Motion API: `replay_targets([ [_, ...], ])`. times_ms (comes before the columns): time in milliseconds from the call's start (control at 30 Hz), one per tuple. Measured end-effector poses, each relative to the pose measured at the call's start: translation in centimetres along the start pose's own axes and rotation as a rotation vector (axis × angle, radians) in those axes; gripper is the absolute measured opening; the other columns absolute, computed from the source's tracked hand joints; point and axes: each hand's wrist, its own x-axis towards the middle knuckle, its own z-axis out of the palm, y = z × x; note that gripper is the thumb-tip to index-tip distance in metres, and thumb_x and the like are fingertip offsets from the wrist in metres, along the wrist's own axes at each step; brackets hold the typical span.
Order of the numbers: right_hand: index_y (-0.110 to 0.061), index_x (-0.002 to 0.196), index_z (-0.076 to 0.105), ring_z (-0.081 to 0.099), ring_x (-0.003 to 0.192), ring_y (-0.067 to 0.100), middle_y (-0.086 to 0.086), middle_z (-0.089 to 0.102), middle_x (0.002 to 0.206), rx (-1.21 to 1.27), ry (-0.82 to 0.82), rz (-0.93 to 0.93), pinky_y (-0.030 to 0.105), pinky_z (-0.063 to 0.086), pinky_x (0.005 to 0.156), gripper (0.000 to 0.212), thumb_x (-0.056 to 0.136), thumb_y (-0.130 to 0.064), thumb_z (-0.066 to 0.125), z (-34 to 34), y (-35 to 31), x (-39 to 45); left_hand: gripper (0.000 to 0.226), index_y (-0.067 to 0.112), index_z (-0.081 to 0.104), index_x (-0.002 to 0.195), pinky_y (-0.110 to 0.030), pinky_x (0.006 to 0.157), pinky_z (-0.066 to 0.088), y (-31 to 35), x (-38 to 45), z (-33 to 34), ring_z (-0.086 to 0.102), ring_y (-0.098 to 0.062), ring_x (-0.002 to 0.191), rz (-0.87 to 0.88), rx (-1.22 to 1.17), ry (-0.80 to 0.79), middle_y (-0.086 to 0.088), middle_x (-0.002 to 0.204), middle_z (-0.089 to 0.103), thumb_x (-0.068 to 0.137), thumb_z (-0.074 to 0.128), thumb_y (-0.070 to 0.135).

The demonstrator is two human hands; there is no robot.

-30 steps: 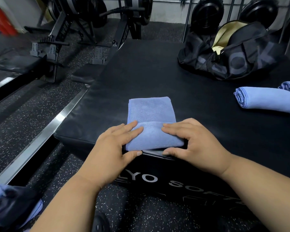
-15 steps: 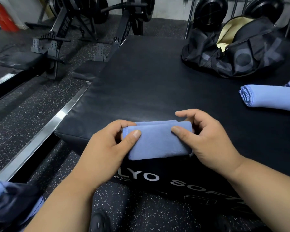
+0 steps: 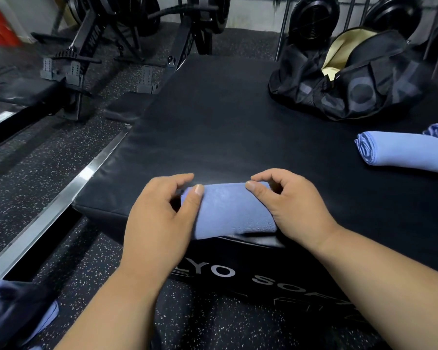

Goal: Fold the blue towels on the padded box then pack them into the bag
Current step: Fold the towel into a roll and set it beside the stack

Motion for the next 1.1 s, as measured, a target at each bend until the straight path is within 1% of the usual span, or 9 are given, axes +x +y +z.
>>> replay_targets([
  [133,-0.04,0.102,0.077,0.064,0.096,-0.001,-0.022,0.066,0.101,-0.034,0.072,-0.075,0.022,0.05,0.086,0.013,0.092,-0.049,0.074,-0.1,-0.1,-0.5,0.048,0.036,0.065,0.142,-0.033,0.12,0.035,0.8,-0.7,0.8,0.047,-0.012,0.141,0.261,0.186,-0.139,0.012,0.149,0.058,0.102,0.047,0.056],
  [233,-0.037,0.122,0.075,0.057,0.119,-0.001,-0.022,0.06,0.125,-0.194,0.163,-0.336,0.02,0.042,0.104,0.027,0.102,-0.044,0.058,-0.1,-0.6,-1.5,0.057,0.036,0.056,0.151,-0.038,0.124,0.031,0.3,-1.5,1.8,0.038,-0.02,0.149,0.267,0.279,-0.243,0.009,0.157,0.051,0.104,0.034,0.059],
  [300,-0.033,0.135,0.069,0.051,0.131,0.002,-0.015,0.06,0.14,-0.277,0.061,-0.398,0.021,0.035,0.114,0.039,0.106,-0.043,0.045,0.3,-0.6,-1.9,0.057,0.037,0.054,0.152,-0.036,0.125,0.03,-0.1,-1.5,2.1,0.035,-0.017,0.151,0.233,0.244,-0.254,0.011,0.158,0.049,0.104,0.034,0.059],
  [433,-0.035,0.156,0.047,0.042,0.14,0.006,-0.015,0.049,0.152,-0.335,-0.169,-0.287,0.03,0.031,0.12,0.049,0.111,-0.046,0.032,0.8,0.5,-2.1,0.05,0.038,0.052,0.153,-0.035,0.125,0.03,0.0,-1.3,2.1,0.035,-0.004,0.149,0.162,0.122,-0.28,0.014,0.158,0.046,0.108,0.04,0.054],
  [667,-0.032,0.162,0.032,0.036,0.136,0.014,-0.012,0.047,0.146,-0.429,-0.147,-0.149,0.035,0.023,0.117,0.064,0.104,-0.059,0.034,0.8,0.0,-1.7,0.048,0.046,0.047,0.154,-0.033,0.128,0.02,-0.5,-0.8,1.5,0.025,0.0,0.153,0.096,0.082,-0.325,0.014,0.167,0.035,0.107,0.043,0.054],
  [733,-0.034,0.157,0.04,0.036,0.133,0.017,-0.011,0.045,0.14,-0.428,-0.13,-0.078,0.036,0.022,0.114,0.065,0.099,-0.063,0.043,0.5,-0.2,-1.5,0.056,0.05,0.043,0.155,-0.037,0.129,0.015,-0.4,-0.8,1.2,0.018,0.002,0.155,0.059,0.077,-0.362,0.019,0.168,0.029,0.1,0.045,0.06],
  [833,-0.04,0.125,0.059,0.039,0.118,0.015,-0.013,0.046,0.121,-0.394,-0.115,-0.028,0.034,0.026,0.105,0.042,0.094,-0.066,0.051,0.2,-0.4,-1.4,0.067,0.056,0.039,0.155,-0.036,0.128,0.007,-0.1,-0.9,0.9,0.011,0.005,0.155,0.034,0.052,-0.402,0.026,0.168,0.023,0.089,0.045,0.071],
  [1000,-0.034,0.104,0.061,0.054,0.104,0.01,-0.016,0.053,0.107,-0.157,-0.145,-0.048,0.034,0.045,0.098,0.023,0.094,-0.054,0.064,-1.2,0.4,-1.5,0.078,0.06,0.032,0.156,-0.038,0.13,0.0,0.5,-1.6,1.2,0.003,0.004,0.158,0.06,0.052,-0.427,0.029,0.168,0.015,0.081,0.04,0.081],
  [1100,-0.029,0.101,0.059,0.056,0.097,0.004,-0.012,0.055,0.108,-0.068,-0.154,-0.052,0.025,0.043,0.084,0.018,0.096,-0.045,0.068,-2.7,1.0,-2.1,0.081,0.057,0.025,0.159,-0.041,0.13,-0.01,1.6,-2.4,2.1,-0.001,0.013,0.154,0.121,0.055,-0.468,0.024,0.171,0.011,0.083,0.042,0.079],
])
